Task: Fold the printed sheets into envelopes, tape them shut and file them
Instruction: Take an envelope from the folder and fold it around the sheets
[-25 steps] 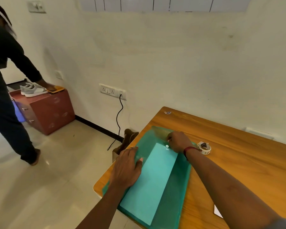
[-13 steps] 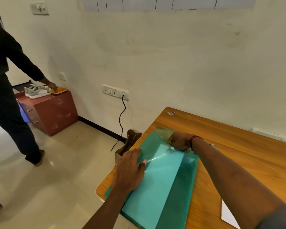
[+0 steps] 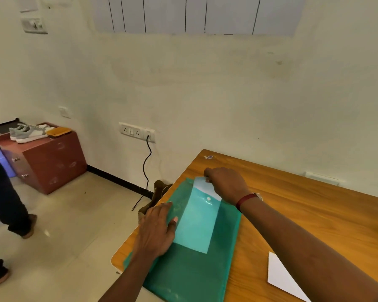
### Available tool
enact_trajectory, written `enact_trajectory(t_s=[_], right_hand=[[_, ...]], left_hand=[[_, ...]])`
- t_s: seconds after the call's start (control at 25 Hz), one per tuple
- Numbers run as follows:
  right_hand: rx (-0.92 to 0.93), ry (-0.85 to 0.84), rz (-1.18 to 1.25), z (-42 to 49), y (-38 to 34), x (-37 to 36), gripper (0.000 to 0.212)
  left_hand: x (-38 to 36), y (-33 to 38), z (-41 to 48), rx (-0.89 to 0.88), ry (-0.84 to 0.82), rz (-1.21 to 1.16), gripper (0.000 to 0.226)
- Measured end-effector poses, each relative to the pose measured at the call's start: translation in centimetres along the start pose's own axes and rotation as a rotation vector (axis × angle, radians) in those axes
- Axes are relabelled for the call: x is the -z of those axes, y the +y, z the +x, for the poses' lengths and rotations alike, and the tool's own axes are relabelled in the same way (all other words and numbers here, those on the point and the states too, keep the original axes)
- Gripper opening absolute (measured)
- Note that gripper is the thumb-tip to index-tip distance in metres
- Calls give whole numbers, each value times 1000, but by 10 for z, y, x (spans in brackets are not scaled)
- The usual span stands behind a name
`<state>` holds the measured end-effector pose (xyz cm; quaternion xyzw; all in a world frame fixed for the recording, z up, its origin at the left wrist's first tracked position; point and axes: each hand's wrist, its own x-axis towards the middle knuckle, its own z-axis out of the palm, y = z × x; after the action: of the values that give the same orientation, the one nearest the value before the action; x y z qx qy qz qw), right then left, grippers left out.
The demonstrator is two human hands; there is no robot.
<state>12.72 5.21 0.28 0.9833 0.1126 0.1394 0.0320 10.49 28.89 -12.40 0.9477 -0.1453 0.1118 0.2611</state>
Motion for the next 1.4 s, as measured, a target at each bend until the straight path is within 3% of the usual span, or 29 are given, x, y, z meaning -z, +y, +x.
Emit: enact_trajectory(t_s=[0.16,0.4,0.84,1.08,1.4], right_hand=[[36,104,-119,-16,-10,29,34],[85,304,-208,-36,-23,65,35],[-31,557,-51,-63,-19,114,39],[-412,725,540,-104,-7,87,15],[-842,686,1138,-183,-5,27,10]], left_hand=[[3,3,0,-1,-9,38,55],[6,4,0,-11,-29,65,54],[12,10,-2,-2,-51,75,53],[18,12,-8,27,-11,-92,59],[36,26,-2,36,159,-149,52]])
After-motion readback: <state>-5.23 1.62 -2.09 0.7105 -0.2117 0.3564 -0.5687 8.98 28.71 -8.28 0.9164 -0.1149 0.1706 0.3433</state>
